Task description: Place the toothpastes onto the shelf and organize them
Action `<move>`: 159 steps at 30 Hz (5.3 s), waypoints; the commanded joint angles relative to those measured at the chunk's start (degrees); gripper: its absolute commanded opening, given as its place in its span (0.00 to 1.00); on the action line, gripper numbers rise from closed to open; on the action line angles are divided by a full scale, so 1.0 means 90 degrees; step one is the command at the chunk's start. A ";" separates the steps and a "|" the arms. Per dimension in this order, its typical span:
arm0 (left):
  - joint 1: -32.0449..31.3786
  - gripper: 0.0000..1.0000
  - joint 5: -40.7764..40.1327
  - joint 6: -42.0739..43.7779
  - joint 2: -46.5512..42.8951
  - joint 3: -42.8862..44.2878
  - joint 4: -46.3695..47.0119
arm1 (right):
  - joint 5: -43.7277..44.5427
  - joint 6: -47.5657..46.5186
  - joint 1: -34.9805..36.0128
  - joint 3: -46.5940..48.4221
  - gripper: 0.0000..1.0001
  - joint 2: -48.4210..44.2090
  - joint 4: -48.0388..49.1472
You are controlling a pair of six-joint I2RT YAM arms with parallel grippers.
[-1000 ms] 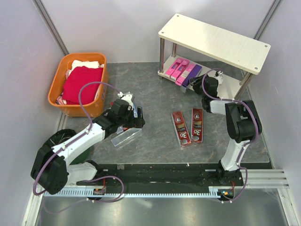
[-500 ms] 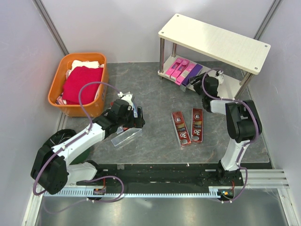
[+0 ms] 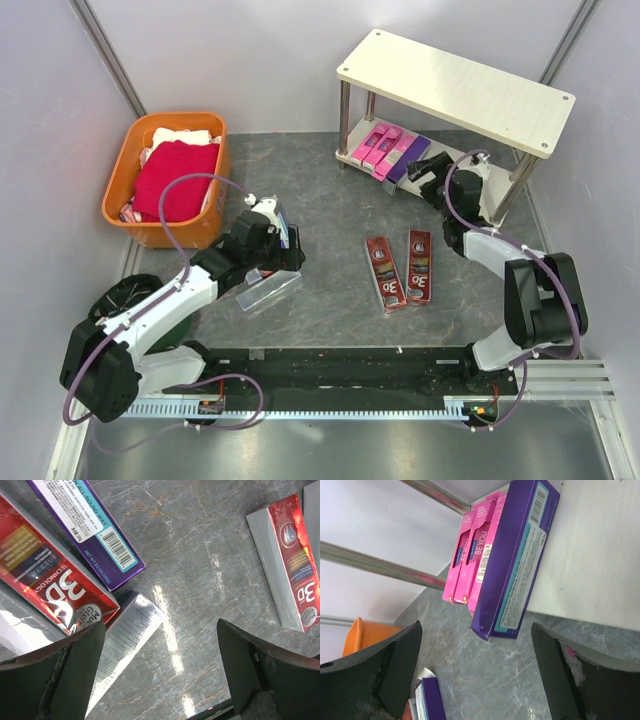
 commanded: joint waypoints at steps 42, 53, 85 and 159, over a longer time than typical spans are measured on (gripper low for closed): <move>0.1217 0.88 -0.0745 -0.0277 0.5220 0.3901 -0.0381 | -0.1406 -0.0573 0.0648 -0.1702 0.98 -0.2333 -0.1226; 0.1236 0.50 0.0015 -0.0482 0.5094 0.3473 0.0058 | -0.1211 -0.0915 0.1145 -0.1867 0.98 -0.2948 -0.1909; 0.1100 0.47 0.3044 -0.2924 0.2809 0.1753 0.2930 | 0.0557 -0.0701 0.4729 -0.0833 0.96 -0.1670 -0.0758; 0.1100 0.99 0.2868 -0.1947 0.1832 0.0913 0.2646 | -0.0928 0.0549 -0.0338 -0.0110 0.19 0.0547 0.0922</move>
